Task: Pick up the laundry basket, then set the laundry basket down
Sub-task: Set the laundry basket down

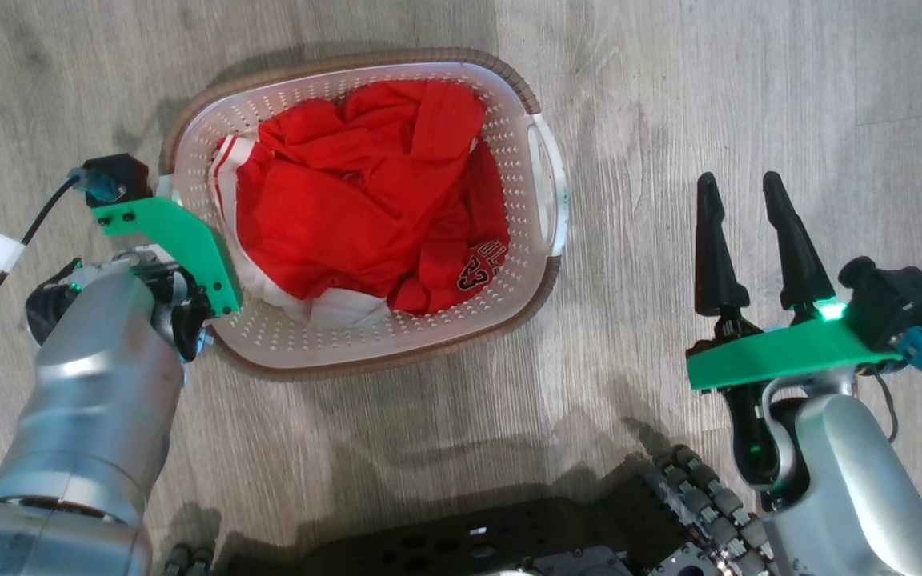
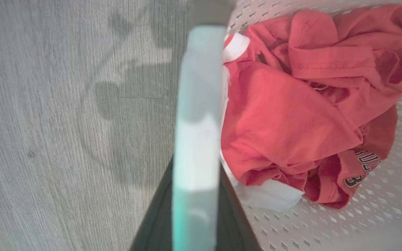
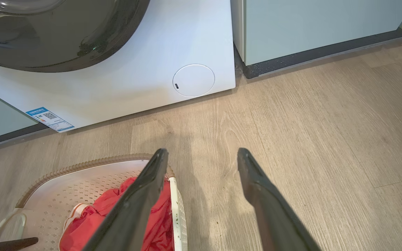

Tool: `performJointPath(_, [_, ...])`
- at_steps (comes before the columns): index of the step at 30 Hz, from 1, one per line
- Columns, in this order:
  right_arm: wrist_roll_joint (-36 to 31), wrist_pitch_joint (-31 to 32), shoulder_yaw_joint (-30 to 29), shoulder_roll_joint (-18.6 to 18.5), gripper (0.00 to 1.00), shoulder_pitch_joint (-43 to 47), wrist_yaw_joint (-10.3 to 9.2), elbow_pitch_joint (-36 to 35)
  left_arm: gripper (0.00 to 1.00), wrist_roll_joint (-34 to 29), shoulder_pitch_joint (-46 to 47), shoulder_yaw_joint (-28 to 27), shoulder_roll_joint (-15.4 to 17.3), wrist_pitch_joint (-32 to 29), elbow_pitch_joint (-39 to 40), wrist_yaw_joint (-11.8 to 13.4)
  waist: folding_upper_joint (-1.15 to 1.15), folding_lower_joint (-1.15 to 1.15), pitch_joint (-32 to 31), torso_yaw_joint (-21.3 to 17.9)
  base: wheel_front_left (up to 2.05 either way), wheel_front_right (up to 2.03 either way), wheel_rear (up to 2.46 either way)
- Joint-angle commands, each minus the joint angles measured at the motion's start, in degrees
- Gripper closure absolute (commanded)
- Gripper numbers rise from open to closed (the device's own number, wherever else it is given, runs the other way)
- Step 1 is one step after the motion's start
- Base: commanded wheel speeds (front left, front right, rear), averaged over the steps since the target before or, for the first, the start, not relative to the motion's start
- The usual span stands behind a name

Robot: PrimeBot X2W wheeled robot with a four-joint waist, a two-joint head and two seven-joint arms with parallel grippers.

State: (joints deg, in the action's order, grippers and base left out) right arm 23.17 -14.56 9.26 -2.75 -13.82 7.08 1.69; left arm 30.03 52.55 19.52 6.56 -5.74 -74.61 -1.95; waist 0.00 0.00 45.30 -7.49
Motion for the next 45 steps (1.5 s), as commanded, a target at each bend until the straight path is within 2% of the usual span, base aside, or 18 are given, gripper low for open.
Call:
performJointPath(1, [-0.7,-0.4,1.1,-0.1,0.0,1.6,0.41,-1.3,1.0,0.6,-1.4,-1.3,1.4,-0.1,0.7,0.3,0.0,0.0,0.1,0.1,0.0,0.0,0.0])
performJointPath(14, [-0.7,-0.4,1.2,-0.1,0.0,1.4,0.41,-1.1,1.0,0.6,-1.2,-0.2,1.5,0.2,0.7,0.2,0.0,0.0,0.5,0.5,0.0,0.0,0.0])
performJointPath(15, [-0.8,-0.4,1.2,-0.1,0.0,1.4,0.41,-1.1,0.88,0.5,-1.2,-0.1,1.5,0.4,0.7,0.5,0.0,0.0,0.6,0.5,0.0,0.0,0.0])
performJointPath(16, [-0.8,-0.4,1.2,-0.1,0.0,1.3,0.41,-1.1,0.51,0.5,-1.1,0.0,1.6,0.5,0.7,0.9,0.0,0.0,0.6,0.5,0.0,0.0,0.0])
performJointPath(17, [-0.8,-0.4,1.2,-0.1,0.0,1.3,0.41,-1.1,0.0,0.3,-1.1,0.2,1.7,0.5,0.7,1.2,0.0,0.0,0.6,0.5,0.0,0.0,0.0])
performJointPath(21, [-0.9,-0.4,1.0,-0.1,0.0,1.4,0.41,-1.0,0.0,0.2,-1.0,0.3,1.9,2.1,0.7,3.3,0.0,0.0,0.8,0.6,0.0,0.0,0.0])
performJointPath(27, [-0.9,-0.4,0.9,-0.1,0.0,1.2,0.41,-0.7,0.0,0.0,-1.2,1.0,2.1,2.6,0.7,4.4,0.0,0.0,0.6,0.8,0.0,0.0,0.0])
performJointPath(35, [-0.2,-0.4,1.4,-0.1,0.0,0.7,0.41,0.3,0.0,0.2,-2.2,1.5,2.5,3.4,0.7,4.1,0.0,0.0,-2.0,1.2,0.0,0.0,0.0])
performJointPath(45, [1.9,-0.4,2.5,-0.1,0.0,0.5,0.41,3.8,0.0,-1.4,-6.5,4.0,3.1,7.4,0.7,3.3,0.0,0.0,-11.2,2.3,0.0,0.0,0.0])
